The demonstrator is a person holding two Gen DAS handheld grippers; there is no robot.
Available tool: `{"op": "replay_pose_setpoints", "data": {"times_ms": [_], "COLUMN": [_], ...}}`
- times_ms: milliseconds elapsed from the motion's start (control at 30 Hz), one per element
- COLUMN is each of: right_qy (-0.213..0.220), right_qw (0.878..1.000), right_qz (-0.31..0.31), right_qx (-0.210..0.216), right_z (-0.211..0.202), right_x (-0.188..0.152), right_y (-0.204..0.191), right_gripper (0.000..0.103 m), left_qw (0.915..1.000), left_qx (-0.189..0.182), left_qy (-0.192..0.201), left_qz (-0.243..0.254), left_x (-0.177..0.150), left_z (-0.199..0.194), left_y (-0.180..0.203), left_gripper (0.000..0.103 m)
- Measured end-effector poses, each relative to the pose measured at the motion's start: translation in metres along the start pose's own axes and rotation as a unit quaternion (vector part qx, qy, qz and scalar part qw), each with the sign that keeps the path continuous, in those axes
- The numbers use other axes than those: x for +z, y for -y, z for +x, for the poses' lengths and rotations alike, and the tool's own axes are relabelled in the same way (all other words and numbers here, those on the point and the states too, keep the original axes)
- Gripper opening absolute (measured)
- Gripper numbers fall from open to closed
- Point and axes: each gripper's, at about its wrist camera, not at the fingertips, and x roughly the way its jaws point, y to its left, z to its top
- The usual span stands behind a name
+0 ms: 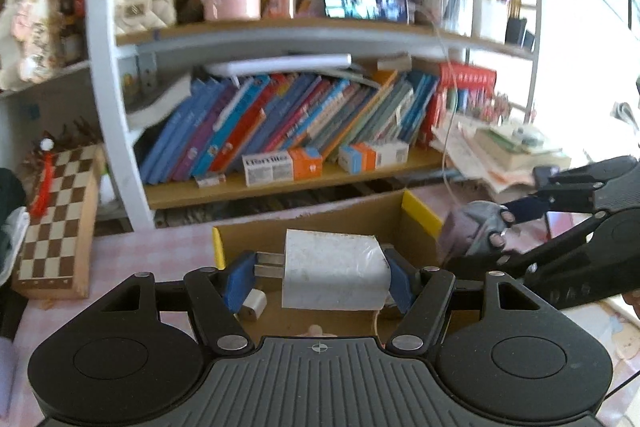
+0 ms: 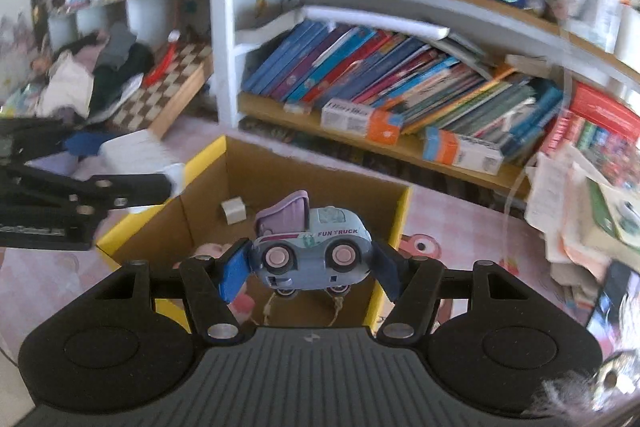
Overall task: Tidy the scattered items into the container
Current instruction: 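Carry the toy car and charger block over the yellow box with both tools, then open both tools to drop the toy car and charger into the box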
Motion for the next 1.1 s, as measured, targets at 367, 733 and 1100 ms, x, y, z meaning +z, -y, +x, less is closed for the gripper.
{"op": "replay_pose_setpoints", "data": {"times_ms": [367, 733, 1100], "right_qy": [-0.109, -0.156, -0.148], "right_qw": [0.99, 0.979, 0.978], "right_qz": [-0.063, -0.114, -0.125], "right_qx": [0.06, 0.072, 0.079], "right_z": [0.075, 0.109, 0.114], "right_x": [0.0, -0.004, -0.003], "right_y": [-0.003, -0.002, -0.006], "right_gripper": [0.062, 0.063, 0.063], "left_qw": [0.9949, 0.9827, 0.9772], "left_qx": [0.013, 0.01, 0.015], "left_qy": [-0.089, -0.169, -0.194], "left_qz": [0.046, 0.075, 0.085], "left_x": [0.007, -0.001, -0.007], "left_z": [0.069, 0.114, 0.129], "left_y": [-0.001, -0.001, 0.004], "left_gripper": [0.068, 0.068, 0.068]}}
